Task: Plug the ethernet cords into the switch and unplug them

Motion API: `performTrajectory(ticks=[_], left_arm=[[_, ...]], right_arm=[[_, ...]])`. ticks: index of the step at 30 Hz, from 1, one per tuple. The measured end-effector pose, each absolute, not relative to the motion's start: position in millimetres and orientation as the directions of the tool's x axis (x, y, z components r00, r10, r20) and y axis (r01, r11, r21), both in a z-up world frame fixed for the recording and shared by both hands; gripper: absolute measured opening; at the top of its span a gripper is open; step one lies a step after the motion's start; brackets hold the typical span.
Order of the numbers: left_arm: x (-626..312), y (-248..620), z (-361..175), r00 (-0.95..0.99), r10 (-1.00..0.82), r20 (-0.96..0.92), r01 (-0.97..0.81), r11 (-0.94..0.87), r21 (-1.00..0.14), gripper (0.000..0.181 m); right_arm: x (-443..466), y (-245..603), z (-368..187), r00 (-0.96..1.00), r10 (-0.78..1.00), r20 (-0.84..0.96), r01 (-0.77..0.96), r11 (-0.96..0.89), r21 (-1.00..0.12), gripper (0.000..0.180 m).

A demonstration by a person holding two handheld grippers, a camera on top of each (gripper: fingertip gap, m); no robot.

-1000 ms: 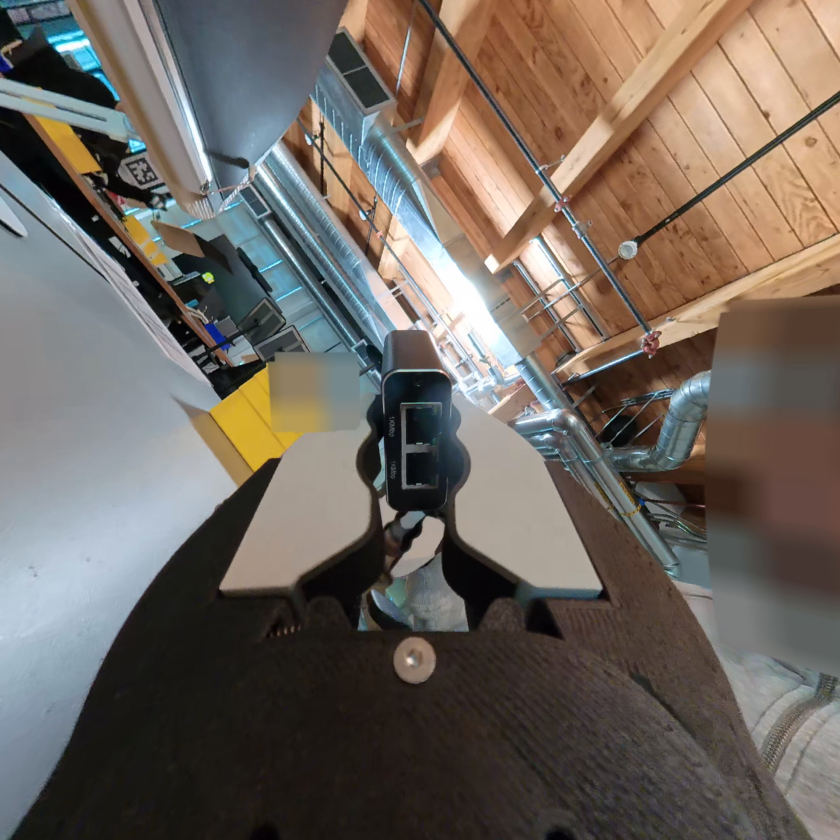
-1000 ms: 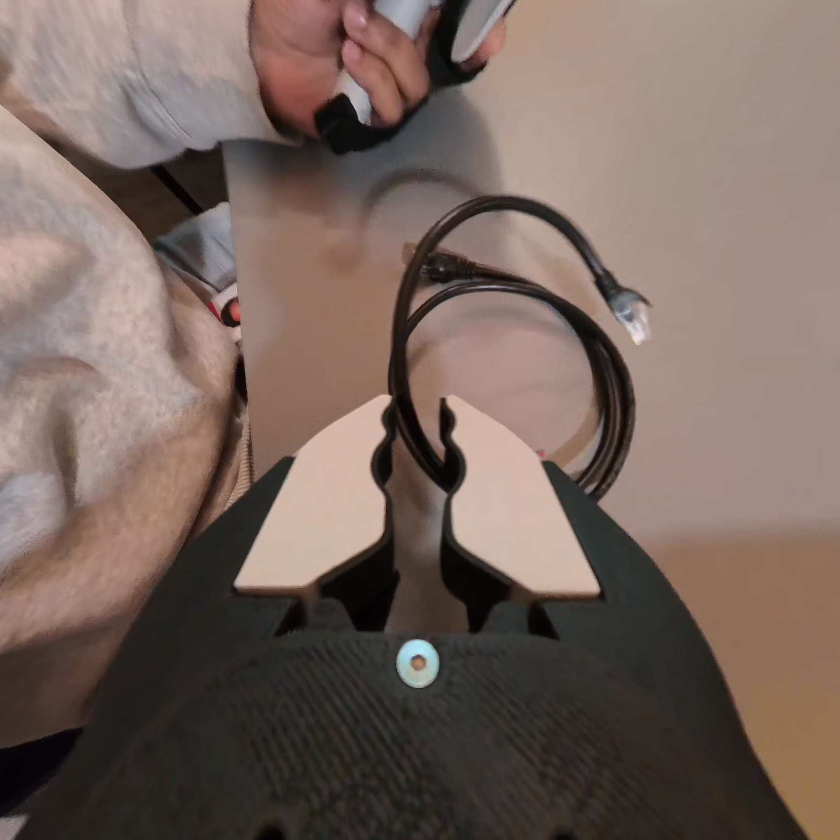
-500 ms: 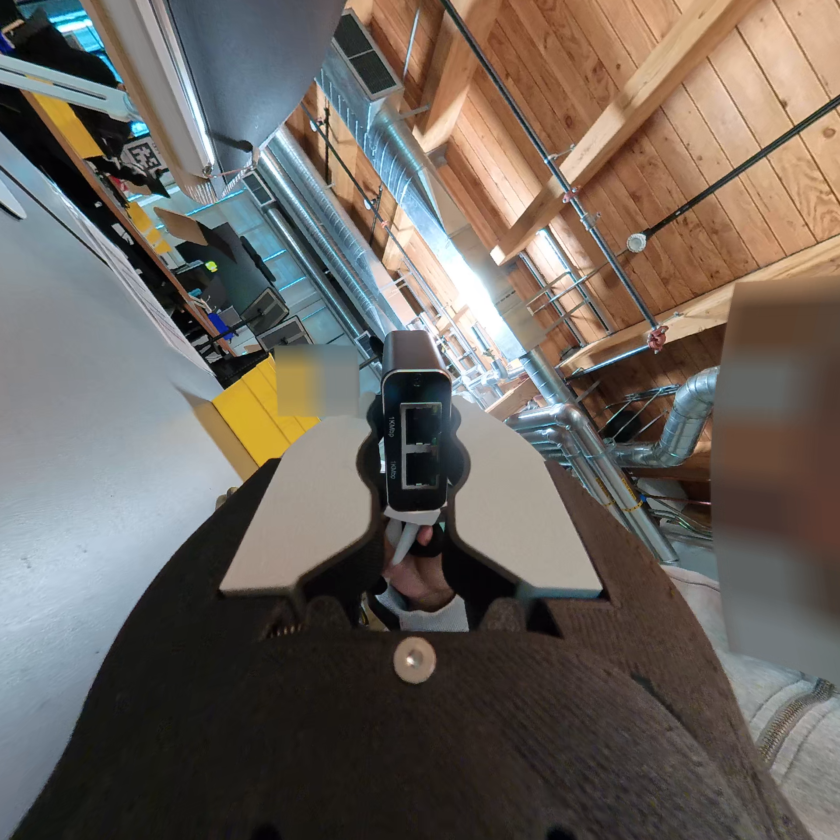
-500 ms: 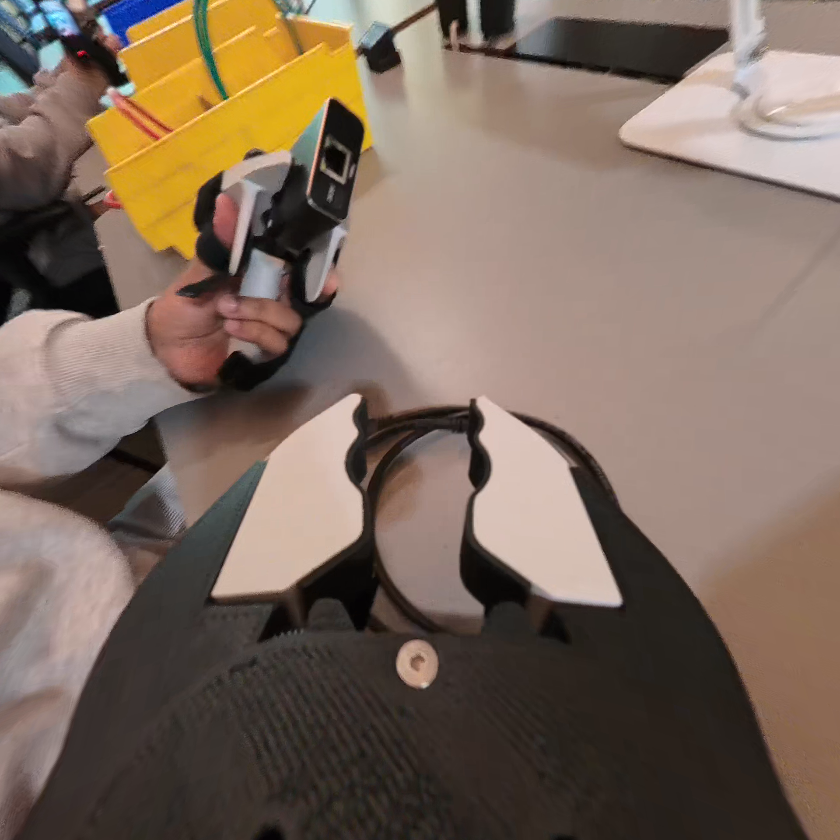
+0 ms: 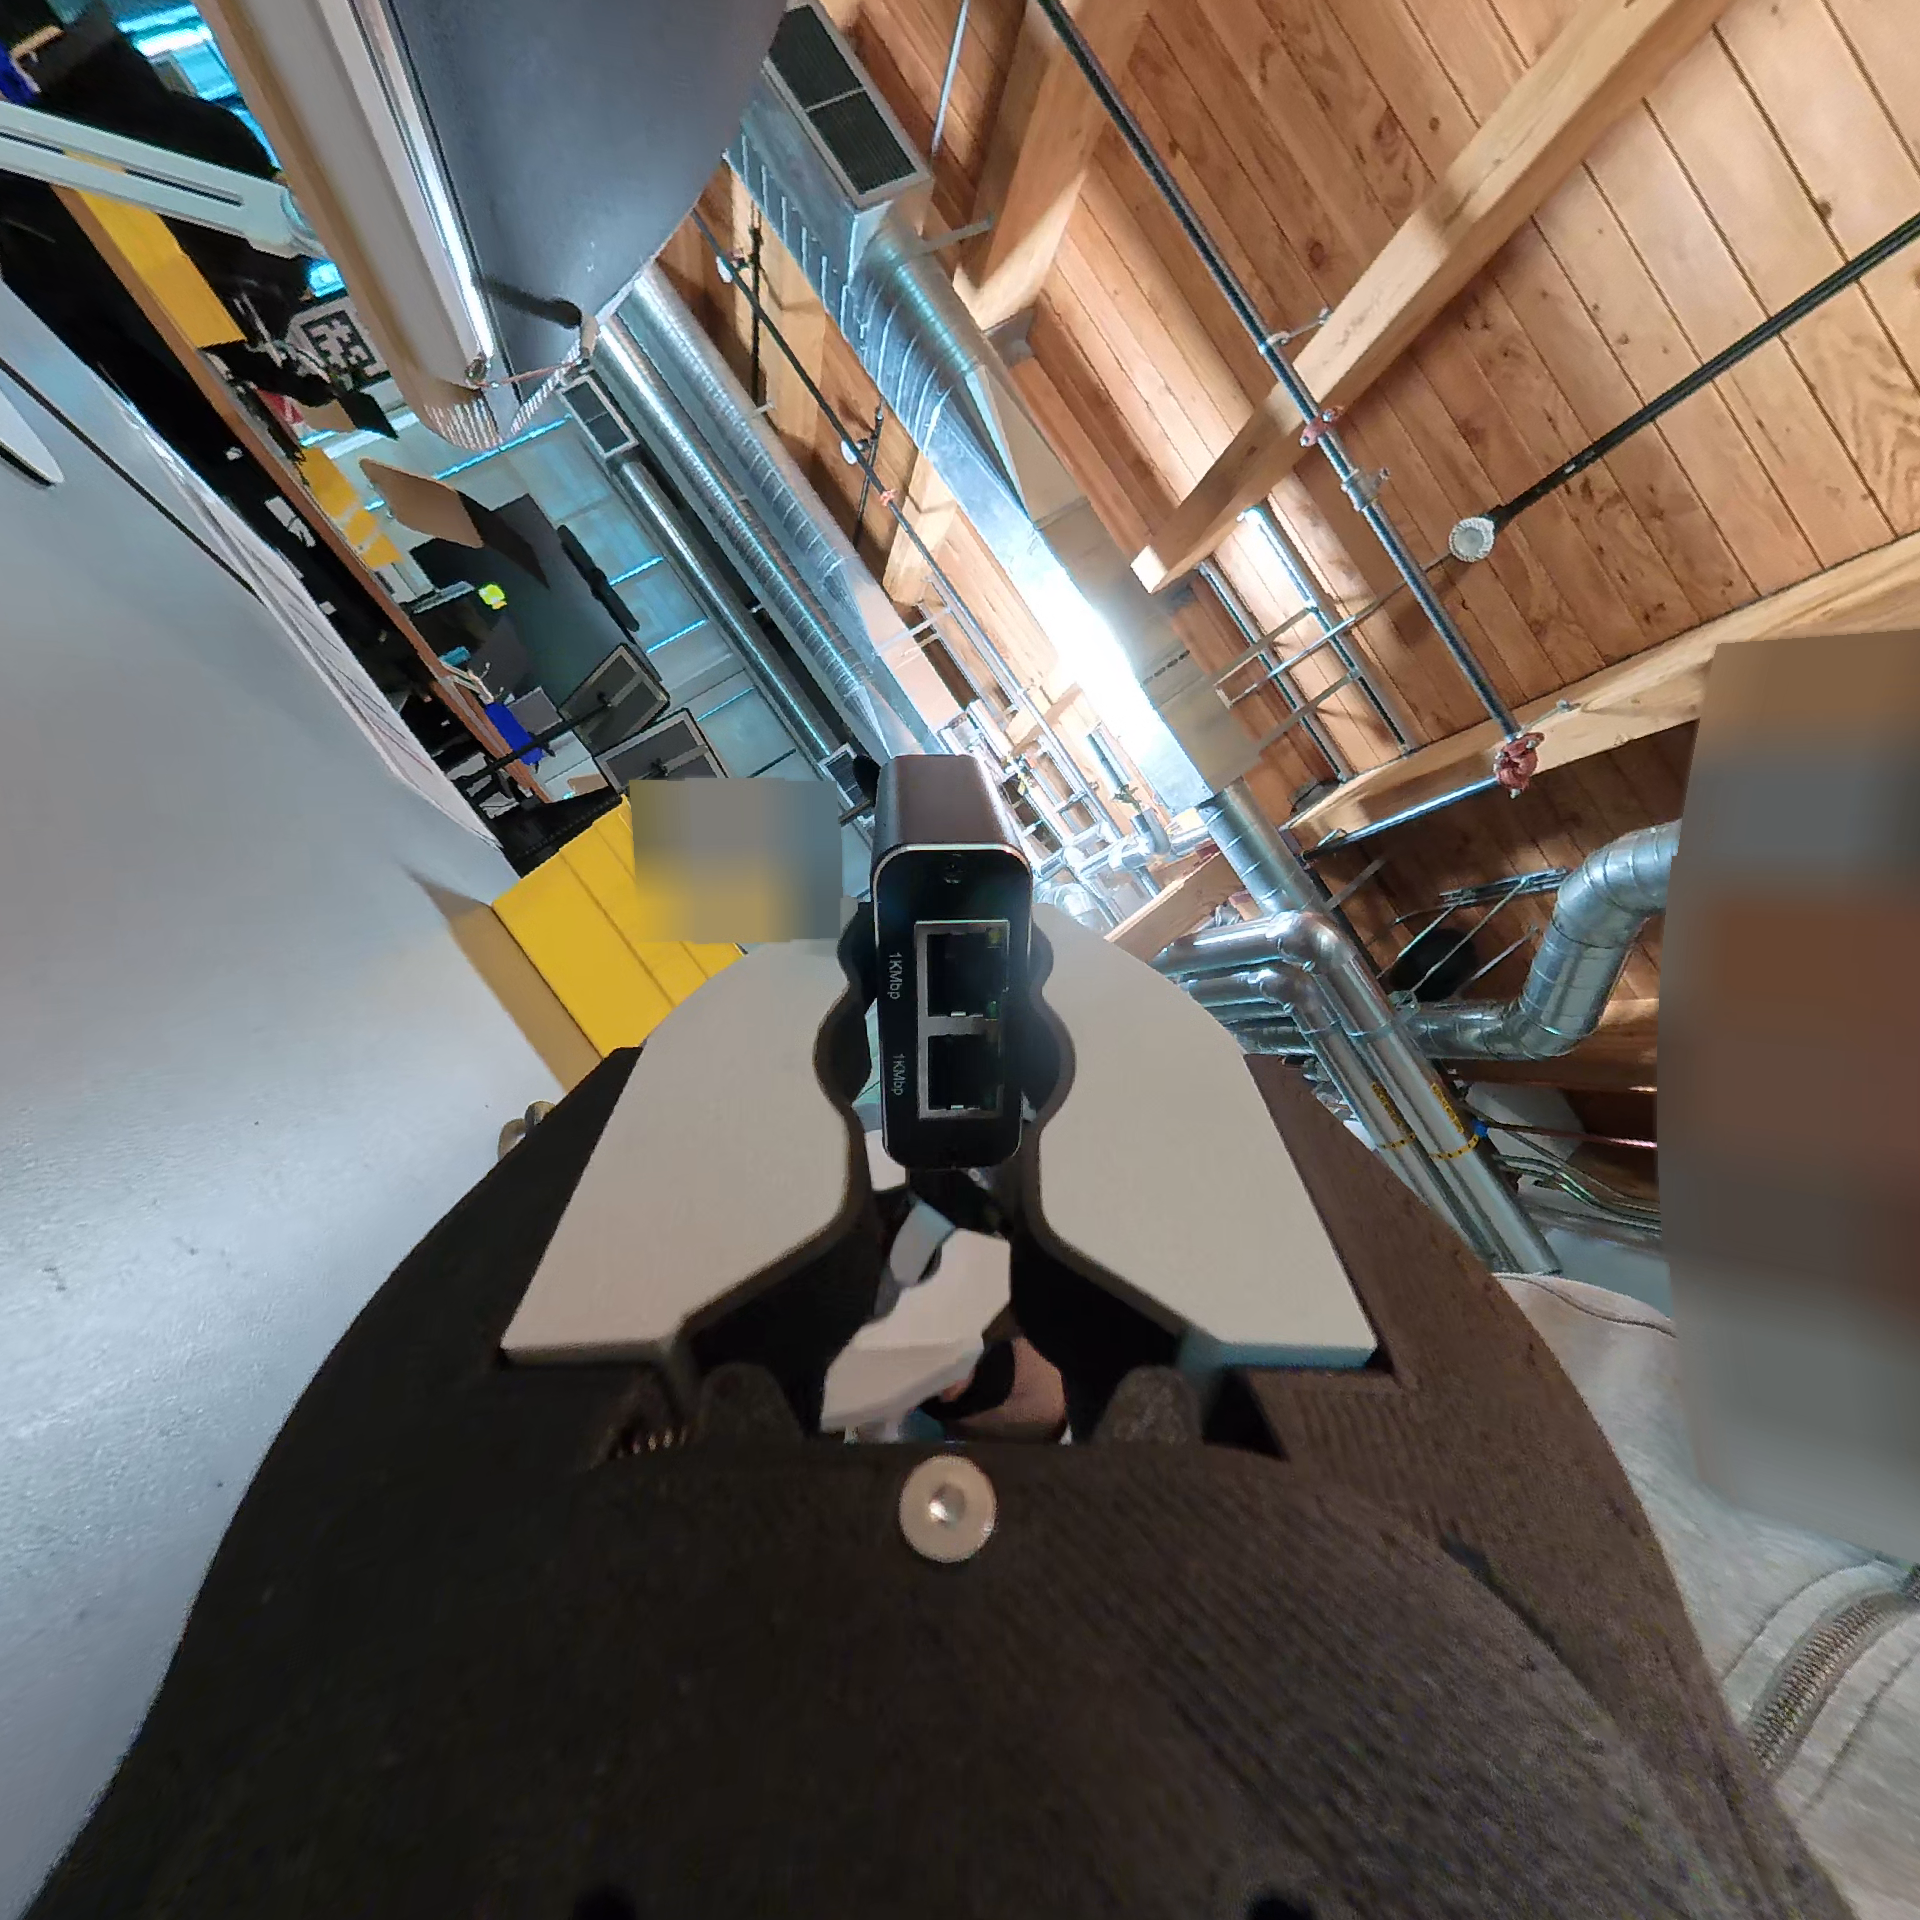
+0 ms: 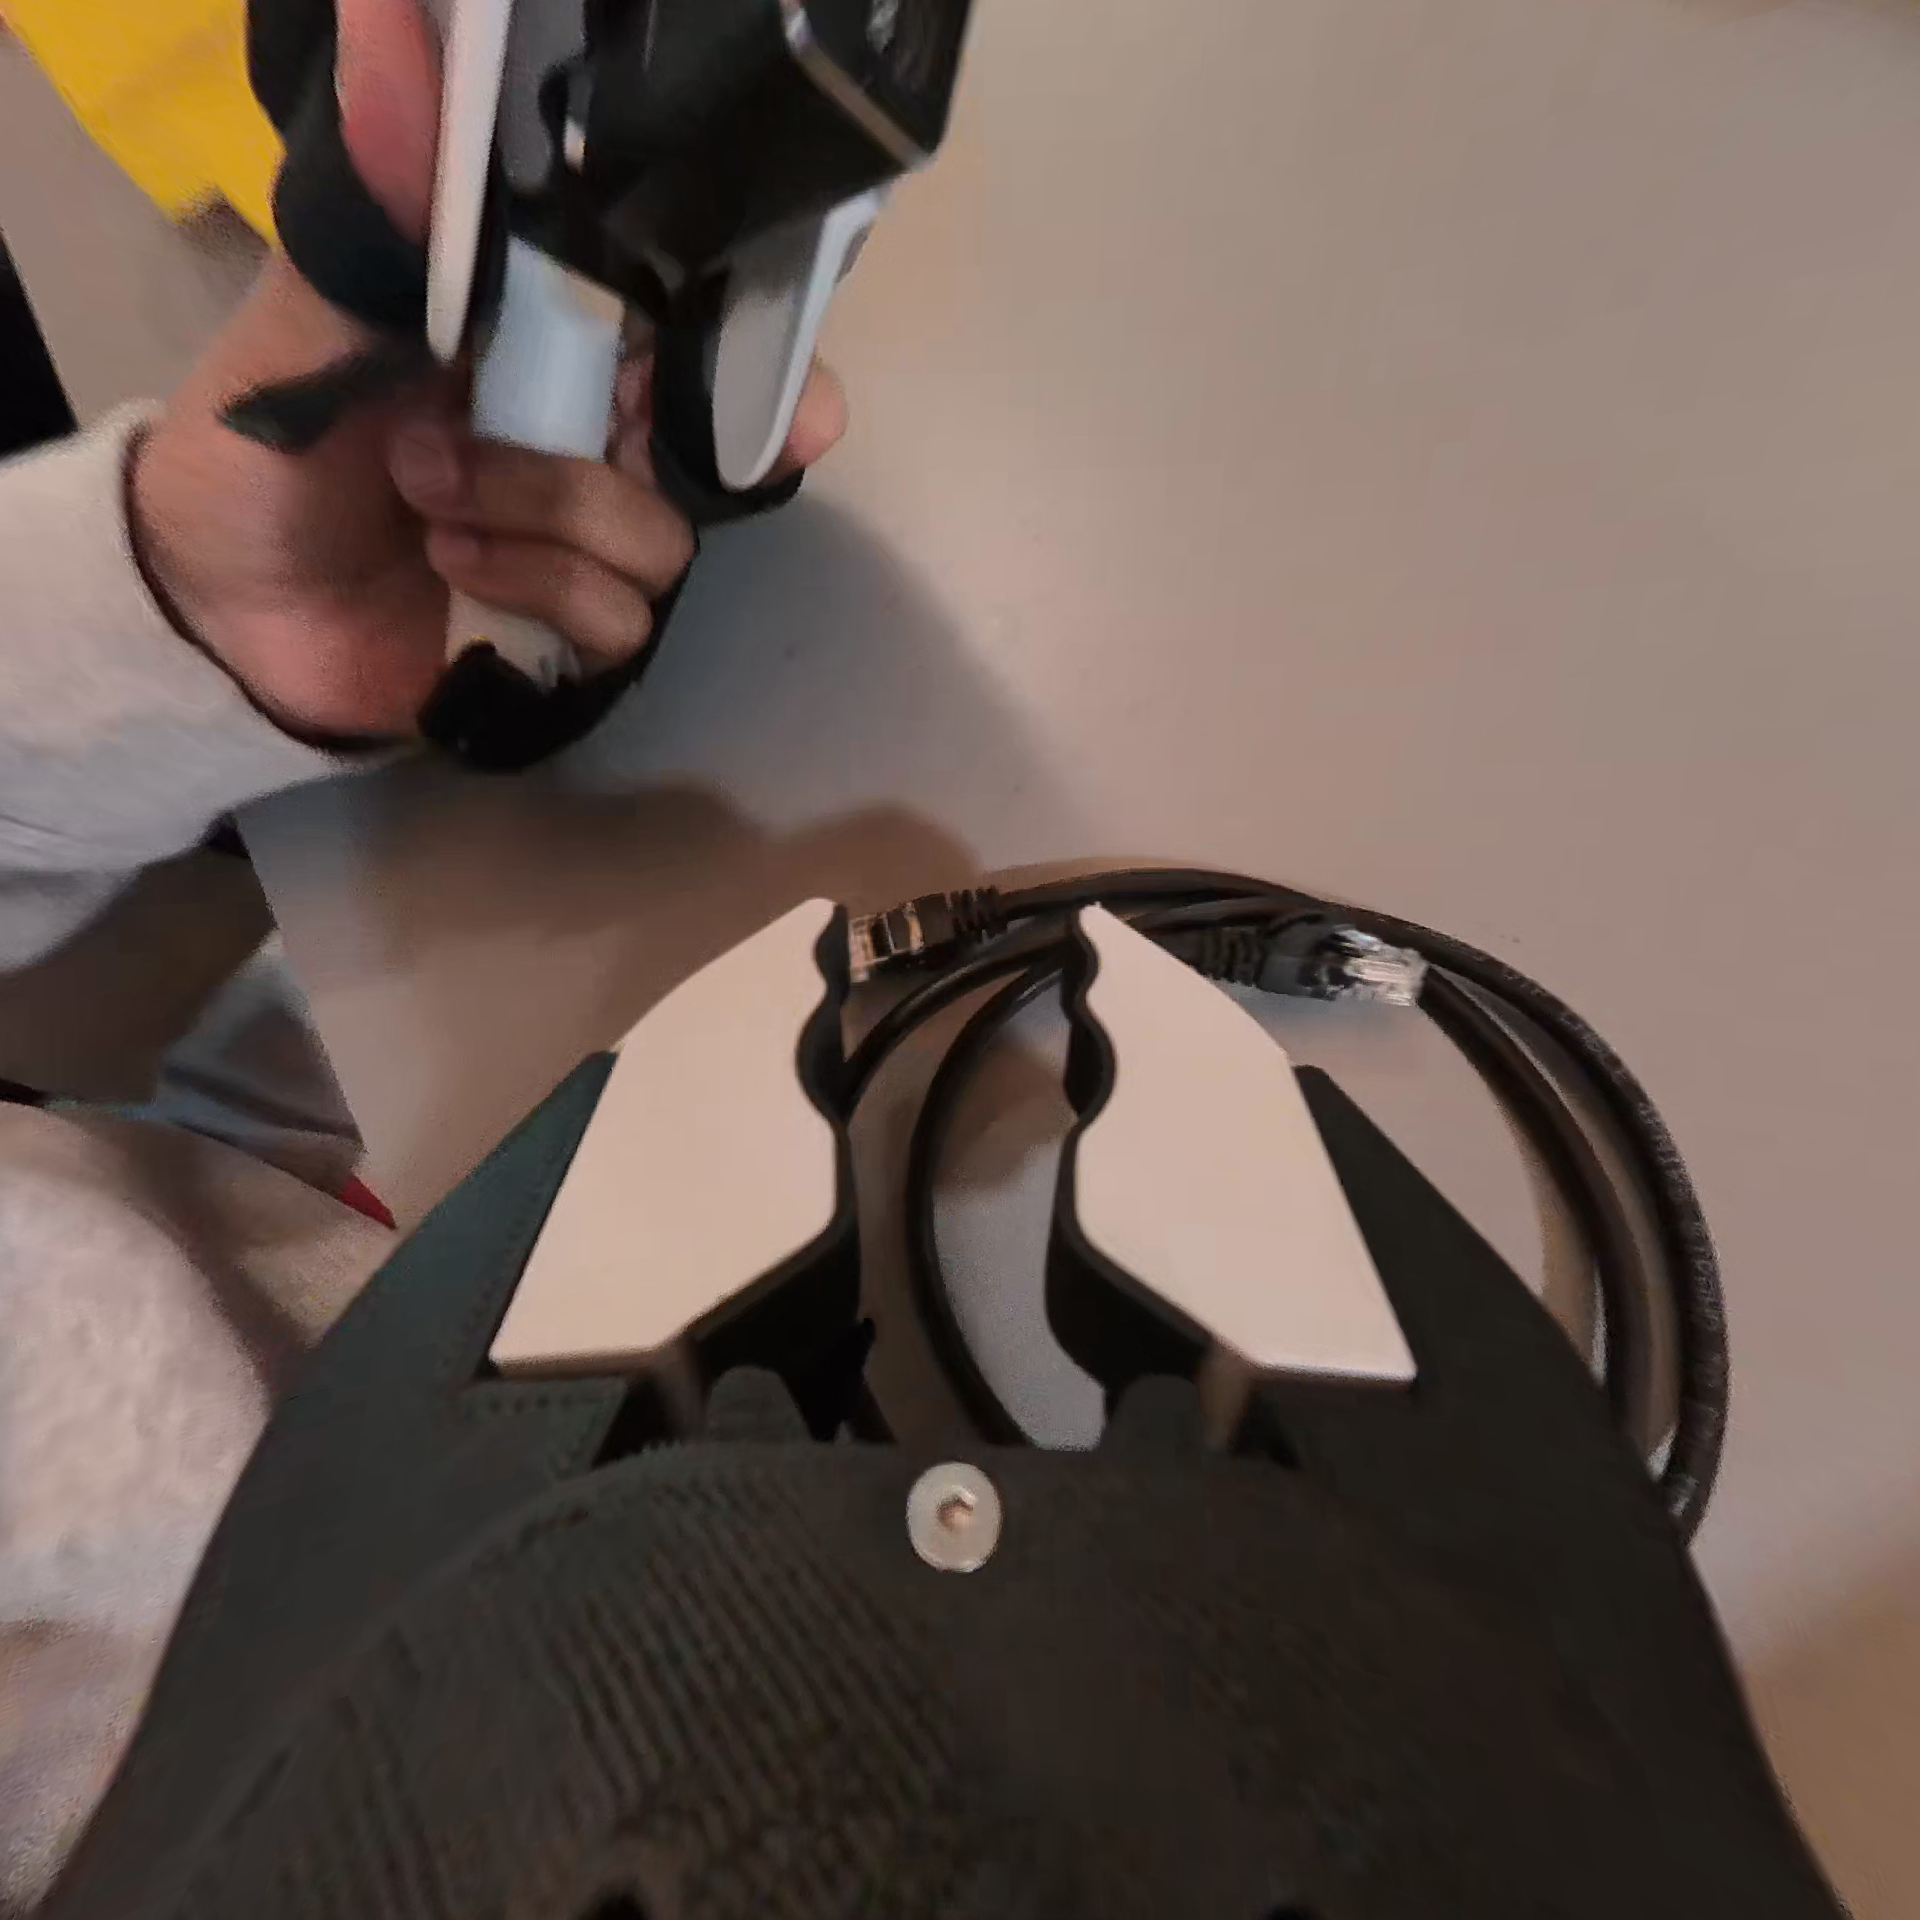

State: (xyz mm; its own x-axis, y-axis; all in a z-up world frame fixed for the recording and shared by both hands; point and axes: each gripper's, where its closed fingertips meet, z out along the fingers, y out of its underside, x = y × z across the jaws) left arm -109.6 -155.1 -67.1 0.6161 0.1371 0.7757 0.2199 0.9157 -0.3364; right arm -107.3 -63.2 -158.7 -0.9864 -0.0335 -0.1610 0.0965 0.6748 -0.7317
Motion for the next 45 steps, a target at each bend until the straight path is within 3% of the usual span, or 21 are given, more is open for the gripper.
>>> performTrajectory(ticks=[5, 9, 12, 14, 17, 20, 23, 26, 30, 35, 41, 45], left_arm=[[-109.2, -154.9, -67.3, 0.616, 0.133, 0.777, 0.224, 0.915, -0.335, 0.024], [-109.7, -154.8, -67.7, 0.614, 0.13, 0.779, 0.227, 0.916, -0.332, 0.023], [-109.8, -153.8, -67.6, 0.614, 0.129, 0.779, 0.231, 0.914, -0.334, 0.023], [-109.8, -152.2, -67.3, 0.617, 0.13, 0.776, 0.237, 0.91, -0.341, 0.023], [-110.3, -149.5, -67.2, 0.618, 0.136, 0.775, 0.245, 0.903, -0.354, 0.023], [-110.4, -148.6, -67.2, 0.618, 0.137, 0.774, 0.248, 0.9, -0.357, 0.023], [-110.5, -149.2, -67.3, 0.618, 0.133, 0.775, 0.248, 0.903, -0.352, 0.024], [-110.6, -149.2, -67.3, 0.617, 0.134, 0.776, 0.248, 0.902, -0.353, 0.023], [-110.7, -148.4, -67.5, 0.617, 0.133, 0.776, 0.251, 0.901, -0.355, 0.023], [-110.5, -147.6, -67.6, 0.617, 0.131, 0.776, 0.256, 0.899, -0.356, 0.023], [-110.4, -146.3, -67.6, 0.619, 0.122, 0.776, 0.267, 0.896, -0.354, 0.023], [-110.1, -139.0, -67.4, 0.626, 0.085, 0.775, 0.317, 0.881, -0.352, 0.023]], right_arm=[[-98.8, -55.2, -173.5, -0.994, -0.059, -0.087, 0.016, 0.733, -0.68, 0.053], [-98.4, -46.7, -181.8, -0.99, -0.135, -0.042, -0.074, 0.749, -0.659, 0.027], [-86.8, -35.8, -177.0, -0.946, -0.307, -0.102, -0.161, 0.721, -0.674, 0.022], [-69.4, -15.1, -175.3, -0.843, -0.522, -0.131, -0.297, 0.654, -0.696, 0.019], [-85.0, 2.4, -174.6, -0.819, -0.572, -0.04, -0.39, 0.608, -0.692, 0.014], [-100.8, 3.9, -153.9, -0.851, -0.52, -0.067, -0.292, 0.577, -0.763, 0.027], [-110.3, -5.2, -127.1, -0.871, -0.441, -0.215, -0.061, 0.533, -0.844, 0.036], [-119.4, -24.4, -114.9, -0.891, -0.305, -0.337, 0.15, 0.503, -0.851, 0.041], [-118.1, -39.6, -140.6, -0.951, -0.127, -0.283, 0.153, 0.602, -0.784, 0.039], [-108.0, -42.3, -172.6, -0.959, -0.05, -0.279, 0.161, 0.714, -0.681, 0.05], [-101.6, -38.9, -177.7, -0.921, -0.09, -0.379, 0.199, 0.729, -0.655, 0.015], [-101.2, -44.5, -143.0, -0.834, -0.175, -0.523, 0.336, 0.592, -0.733, 0.009]])
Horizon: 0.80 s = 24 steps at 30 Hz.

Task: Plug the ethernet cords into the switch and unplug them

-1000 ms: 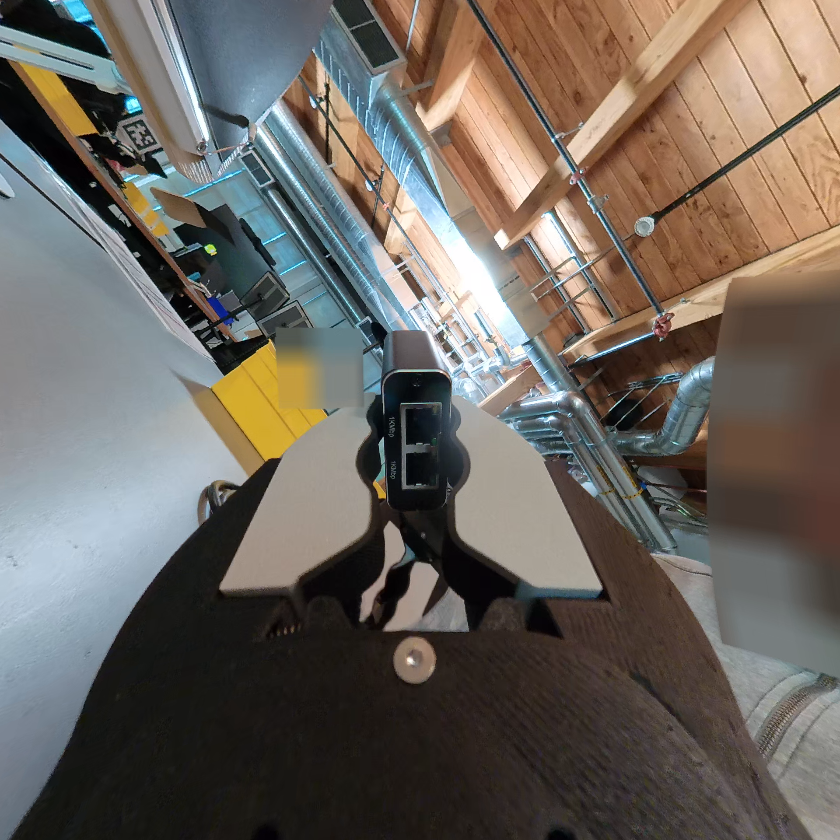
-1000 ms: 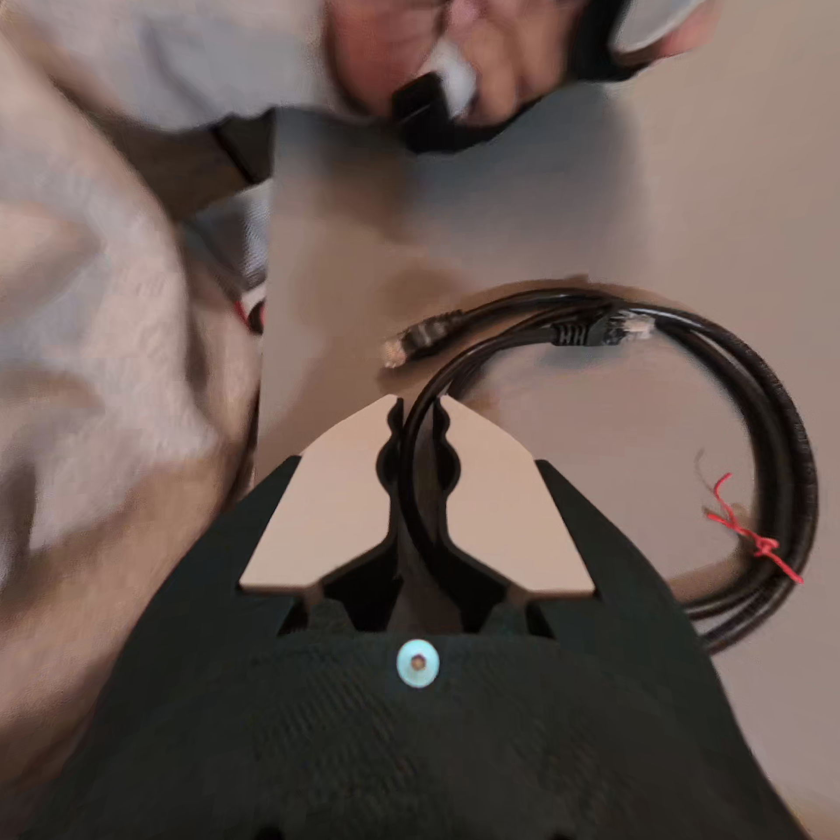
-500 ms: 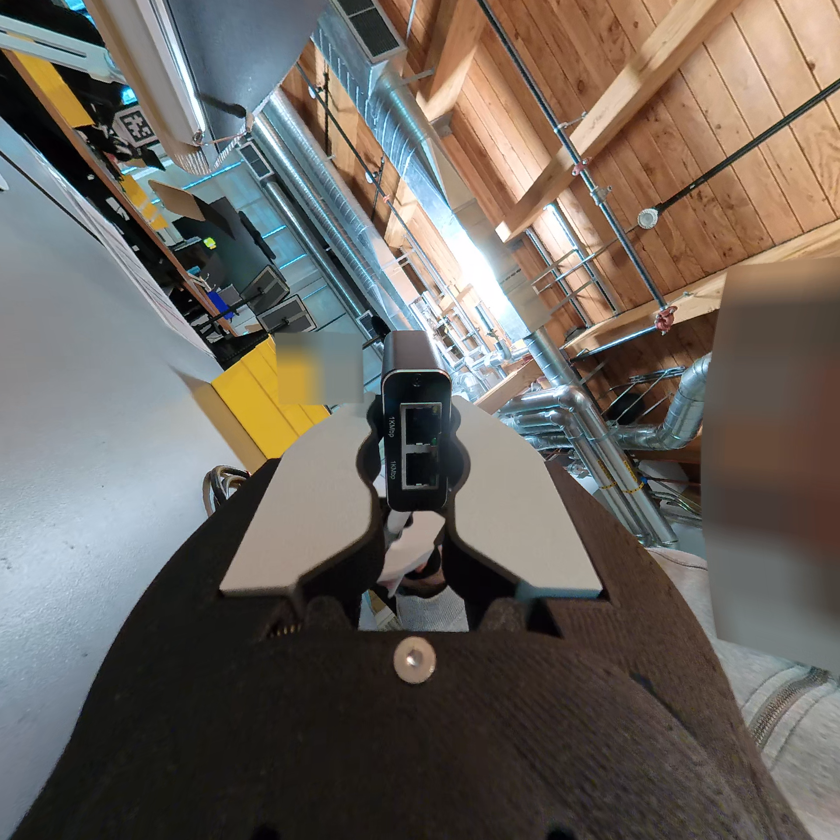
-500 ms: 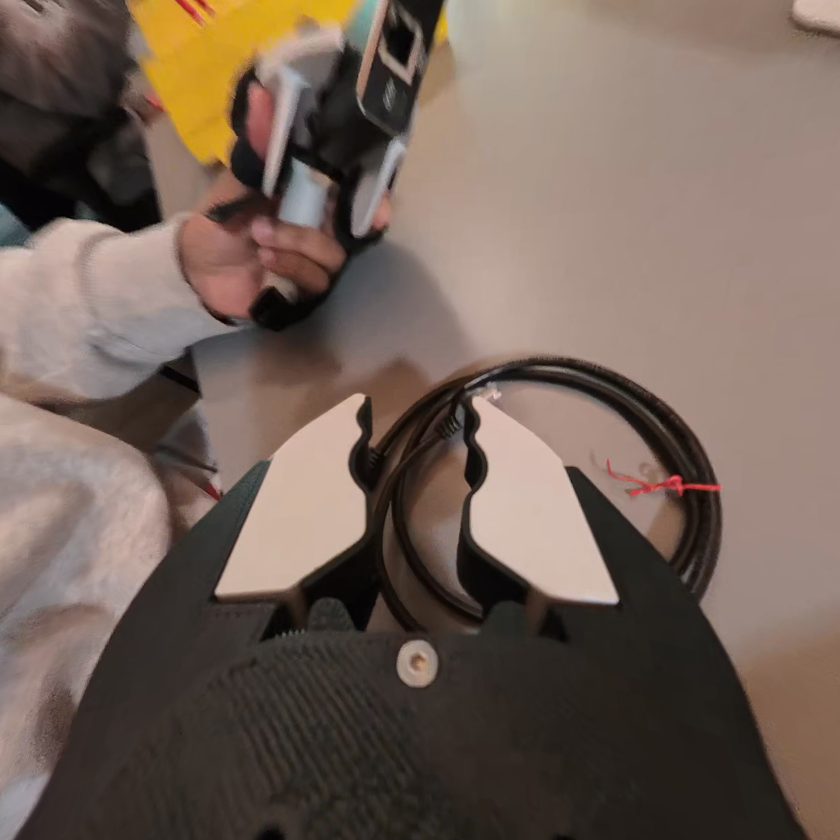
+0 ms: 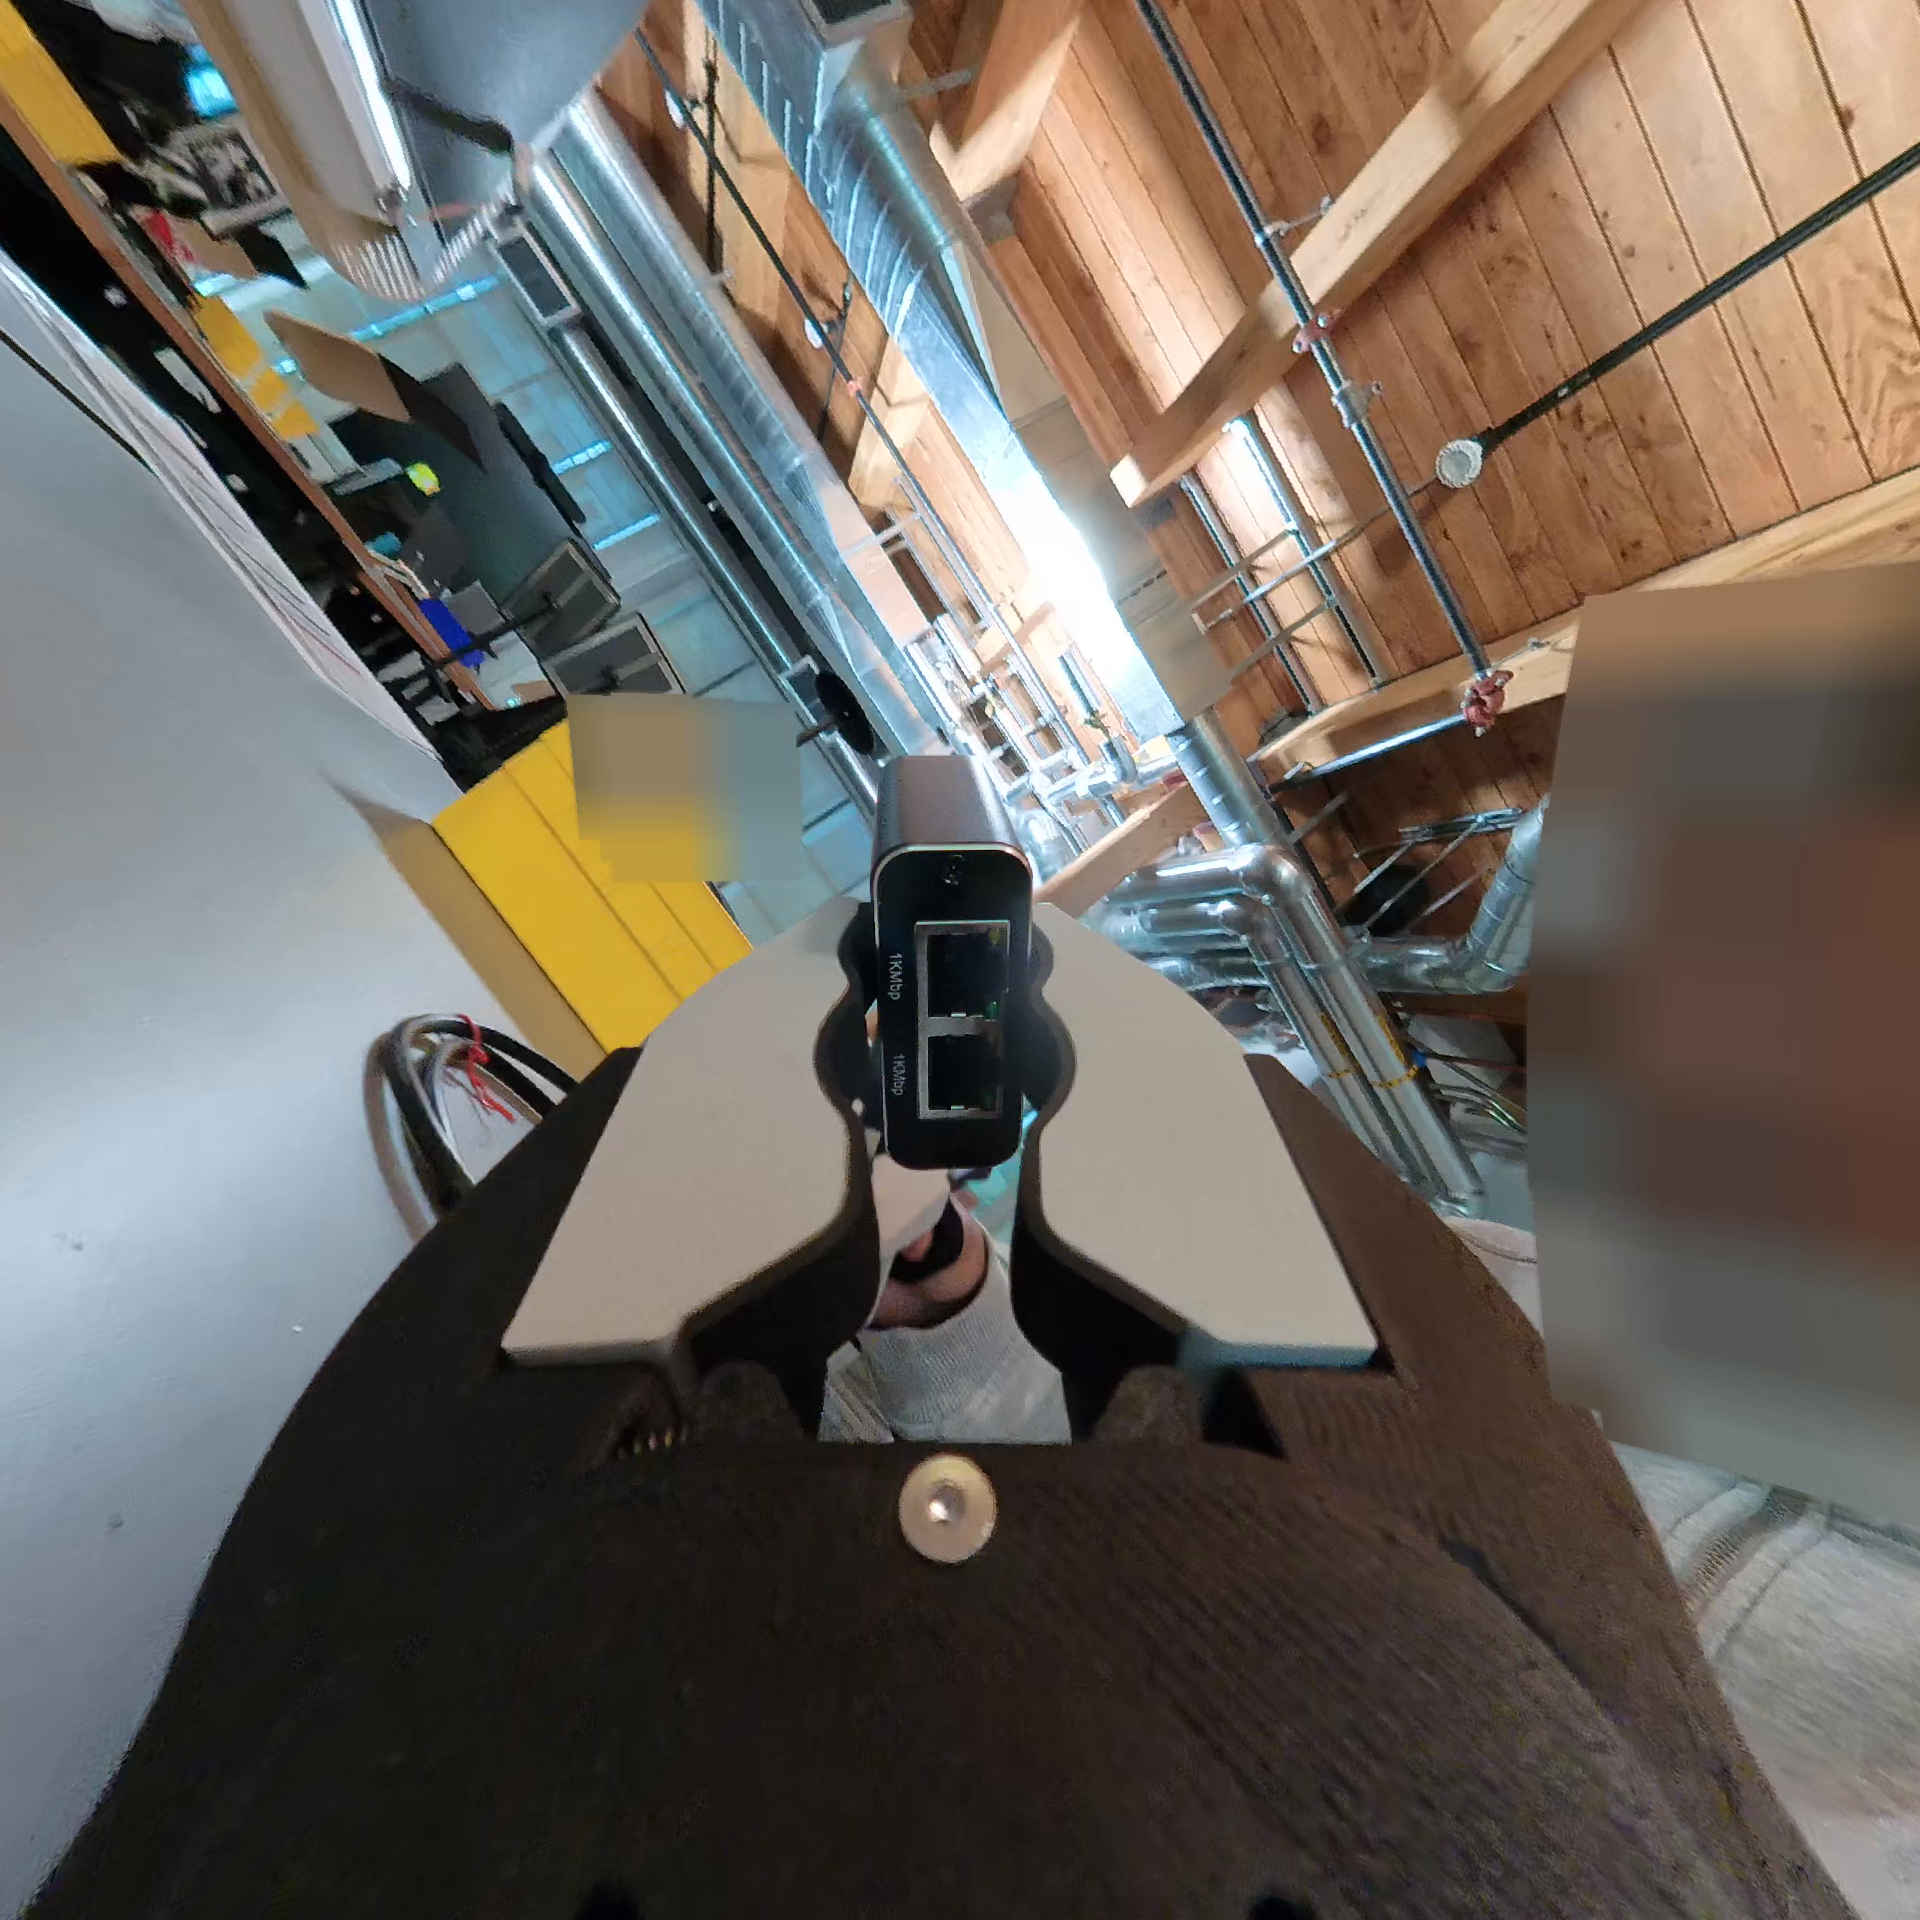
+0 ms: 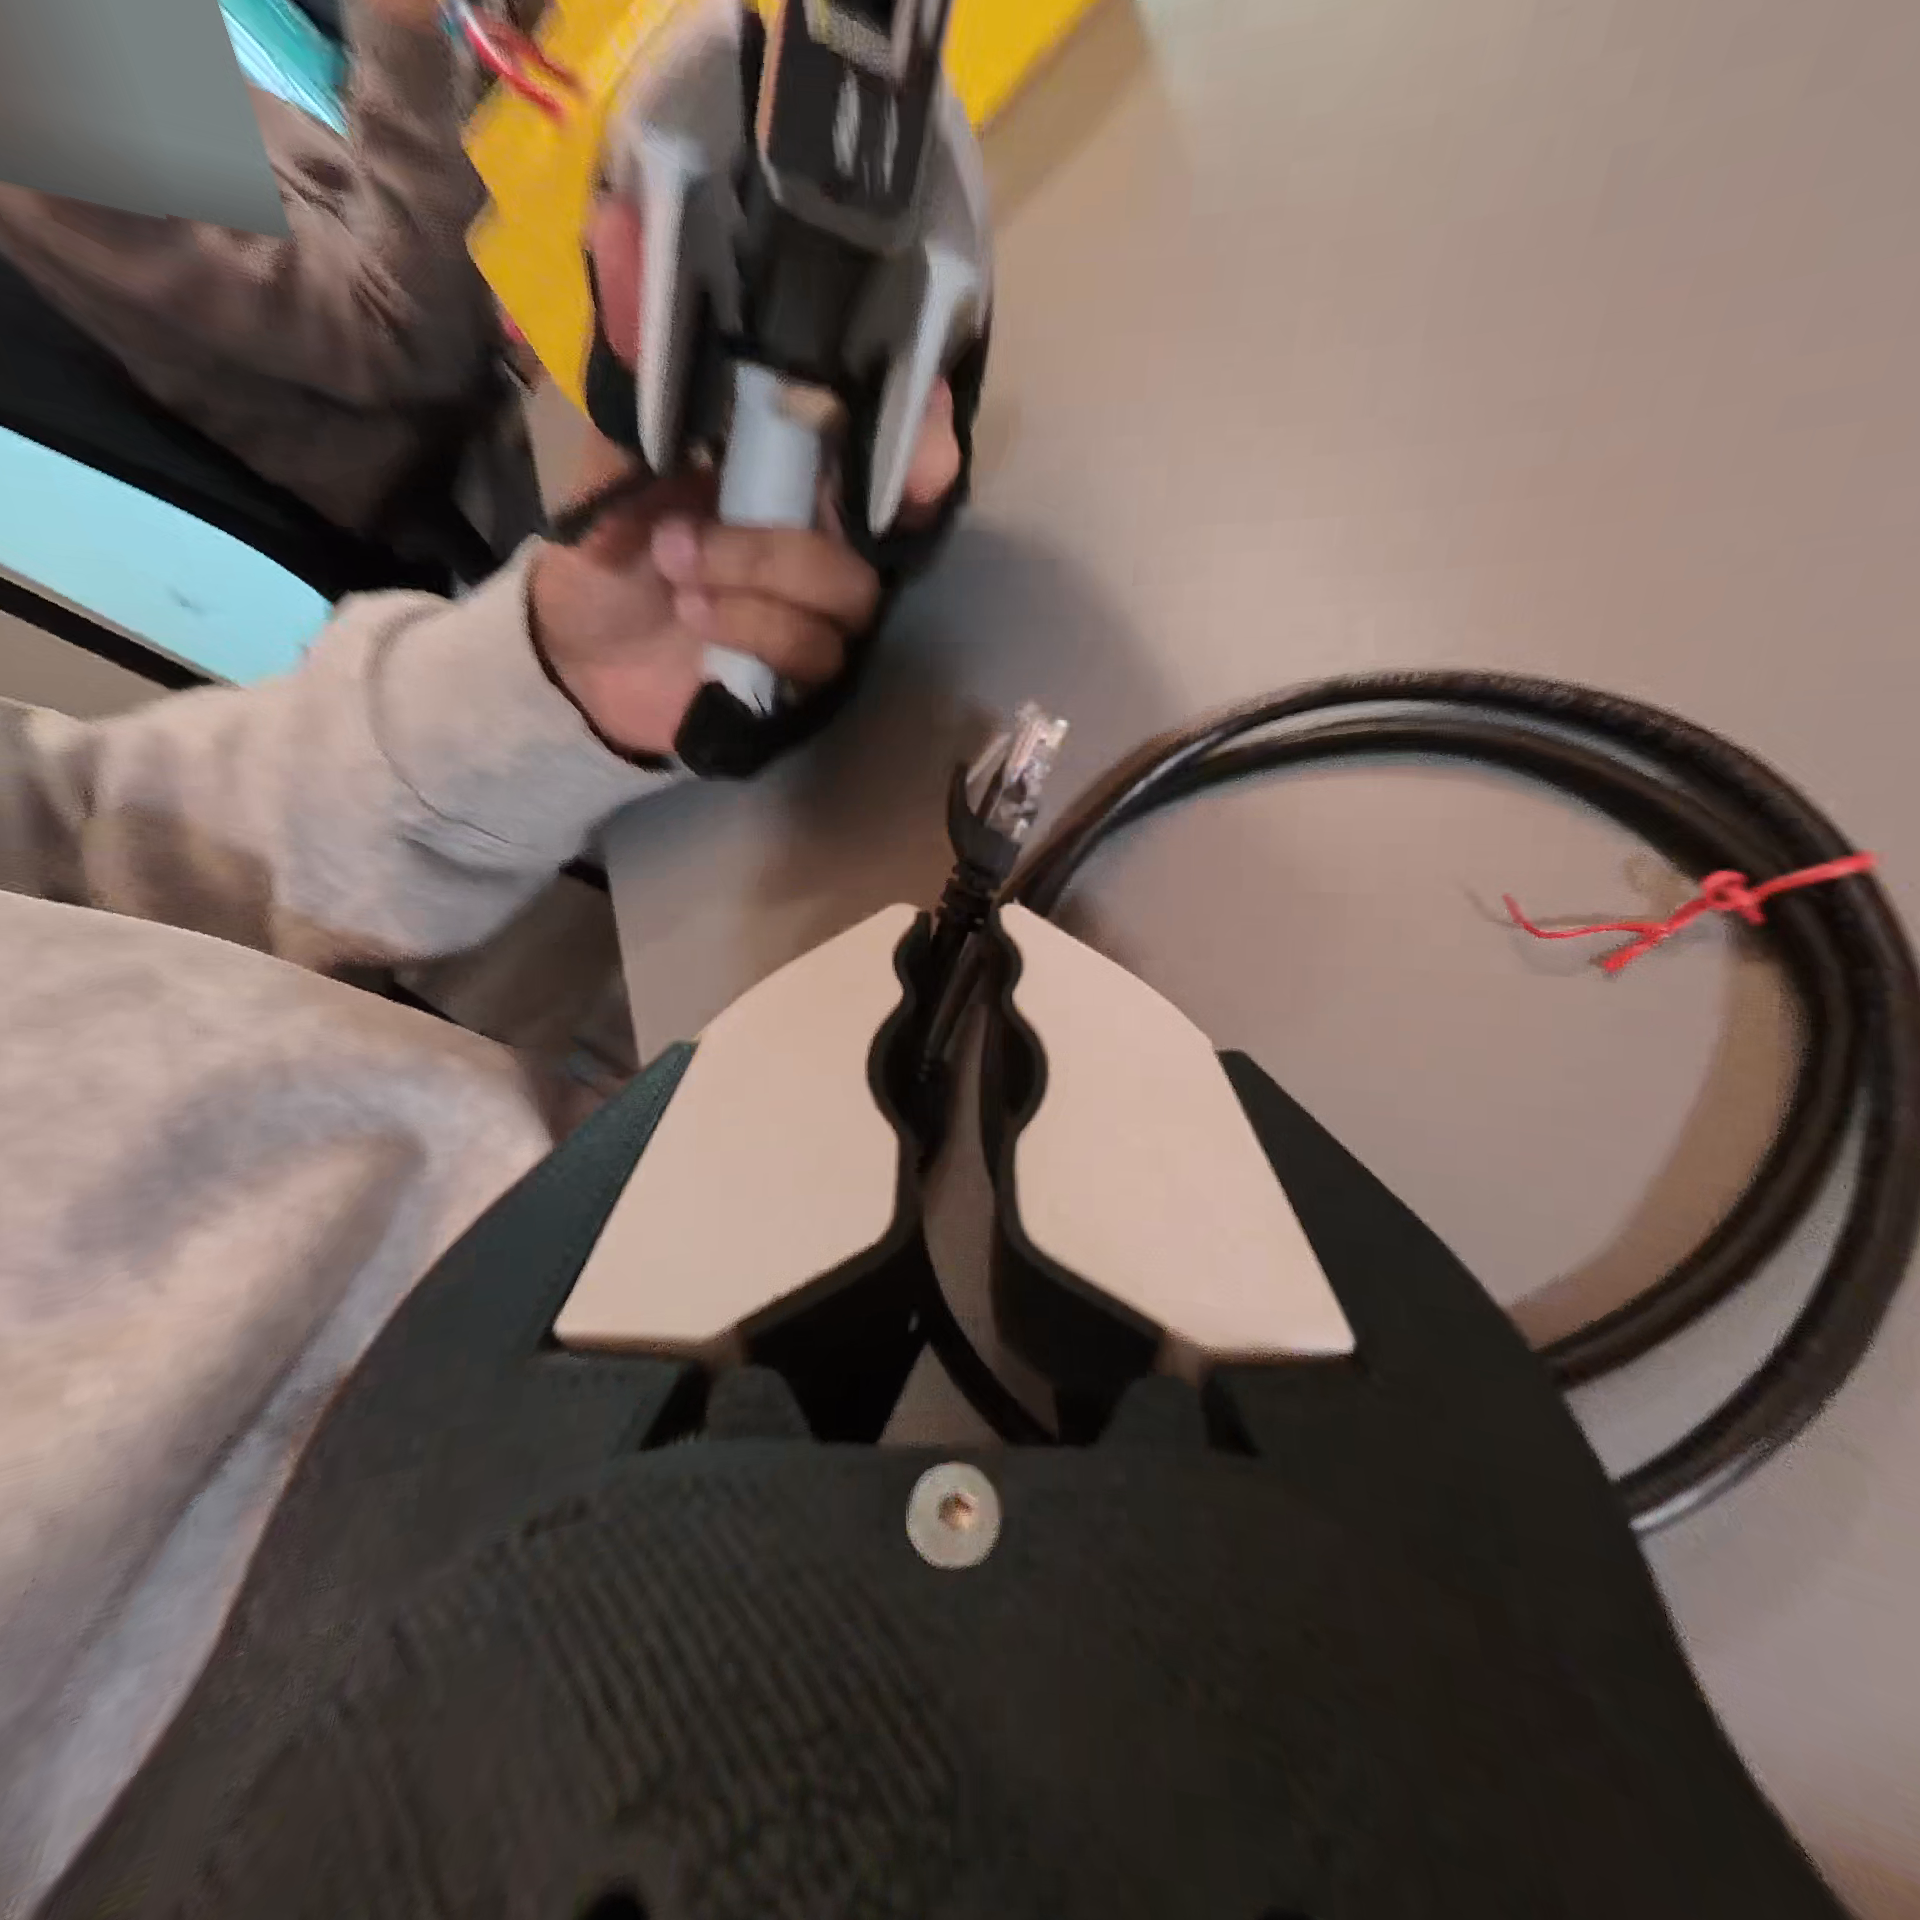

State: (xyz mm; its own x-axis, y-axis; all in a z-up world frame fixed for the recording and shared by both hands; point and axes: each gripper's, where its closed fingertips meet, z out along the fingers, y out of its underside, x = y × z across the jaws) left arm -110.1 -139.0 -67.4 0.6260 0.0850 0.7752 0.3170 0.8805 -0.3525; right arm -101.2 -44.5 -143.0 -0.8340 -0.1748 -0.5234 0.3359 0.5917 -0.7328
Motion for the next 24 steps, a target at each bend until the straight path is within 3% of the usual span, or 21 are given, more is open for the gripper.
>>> performTrajectory(ticks=[7, 15, 24], left_arm=[[-95.9, -92.3, -65.1, 0.642, -0.113, 0.758, 0.605, 0.683, -0.41, 0.023], [-80.0, -65.2, -98.6, 0.627, 0.137, 0.767, 0.685, 0.372, -0.626, 0.023], [-67.6, -62.7, -122.3, 0.613, 0.276, 0.74, 0.725, 0.176, -0.666, 0.023]], right_arm=[[-83.5, -27.6, -94.6, -0.8, -0.473, -0.369, 0.17, 0.412, -0.895, 0.008], [-72.4, -10.7, -116.6, -0.741, -0.511, -0.435, 0.102, 0.556, -0.825, 0.008], [-64.0, -6.4, -142.9, -0.758, -0.498, -0.421, -0.004, 0.65, -0.76, 0.008]])
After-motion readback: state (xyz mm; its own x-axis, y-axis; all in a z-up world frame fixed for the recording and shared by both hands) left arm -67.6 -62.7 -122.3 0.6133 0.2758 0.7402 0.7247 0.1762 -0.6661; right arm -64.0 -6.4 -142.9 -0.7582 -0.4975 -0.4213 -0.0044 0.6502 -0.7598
